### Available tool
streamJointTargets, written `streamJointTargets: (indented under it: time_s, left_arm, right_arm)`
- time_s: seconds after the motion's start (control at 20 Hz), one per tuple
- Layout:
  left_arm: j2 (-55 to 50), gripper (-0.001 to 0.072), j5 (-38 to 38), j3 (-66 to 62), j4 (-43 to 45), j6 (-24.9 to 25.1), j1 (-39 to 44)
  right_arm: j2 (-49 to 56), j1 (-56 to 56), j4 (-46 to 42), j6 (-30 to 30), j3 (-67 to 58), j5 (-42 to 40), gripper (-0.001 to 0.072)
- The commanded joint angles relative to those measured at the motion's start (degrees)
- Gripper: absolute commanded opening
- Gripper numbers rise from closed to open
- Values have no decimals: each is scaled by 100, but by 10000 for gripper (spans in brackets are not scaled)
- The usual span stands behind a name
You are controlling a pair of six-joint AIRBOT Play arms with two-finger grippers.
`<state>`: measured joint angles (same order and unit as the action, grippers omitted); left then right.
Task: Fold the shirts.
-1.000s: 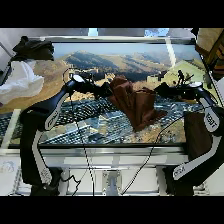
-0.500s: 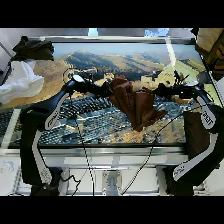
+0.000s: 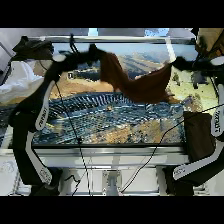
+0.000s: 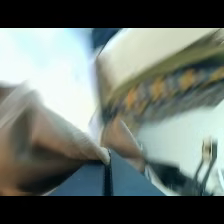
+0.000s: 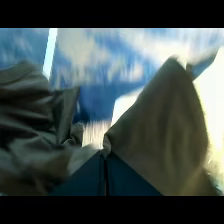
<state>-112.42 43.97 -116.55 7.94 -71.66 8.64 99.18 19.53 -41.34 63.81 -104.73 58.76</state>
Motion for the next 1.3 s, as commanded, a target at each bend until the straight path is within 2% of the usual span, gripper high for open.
streamJointTargets:
  time_s: [0.0,0.1,0.2,0.3,0.35,0.4,0.45,0.55,0.65,0.7,0.75,0.8,0.85,0.95,1.05,1.25]
  left_arm:
    - [533,5,-79,-1038,269,-247,-566]
    - [1261,5,660,-551,894,-205,-855]
    - [1963,6,2022,72,2096,-791,-1019]
    - [2229,7,4240,212,4245,-1615,-914]
    - [2232,7,5322,216,5178,-1899,-776]
    - [2232,7,6024,251,5851,-1888,-627]
    - [2262,7,6168,308,6273,-1875,-487]
    - [2247,8,6041,326,6579,-1825,-273]
    - [2144,28,5156,323,6730,-1832,-138]
    - [2079,219,4653,323,6634,-1836,-118]
    - [2015,566,4262,323,6561,-1838,-116]
    - [1945,687,4002,323,6544,-1923,-116]
    - [1853,692,3993,323,6627,-2006,-116]
    - [1641,690,4717,326,7073,-2009,-116]
    - [1569,687,5425,605,7377,-1845,-118]
    - [1943,687,5442,2216,7014,-1751,-116]
  right_arm:
    - [-131,282,151,426,-1534,339,36]
    - [-413,433,546,487,-1657,802,36]
    - [-723,540,457,916,-1445,1860,36]
    - [-907,555,153,1268,-1123,3340,36]
    - [-1008,546,-81,1464,-920,3545,36]
    - [-1130,501,-341,1510,-741,3508,36]
    - [-1237,457,-610,1574,-614,3550,36]
    - [-1287,348,-1029,1576,-529,3733,38]
    - [-1287,205,-1580,1574,-409,3294,66]
    - [-1287,166,-1805,1574,-339,3145,183]
    - [-1287,157,-1991,1574,-269,3073,370]
    - [-1287,155,-2184,1578,-173,3047,447]
    - [-1287,157,-2420,1574,-46,3062,447]
    - [-1294,175,-2861,1436,315,3462,446]
    - [-1471,326,-2649,1375,1115,3453,444]
    - [-2448,616,-2721,1001,3657,3095,444]
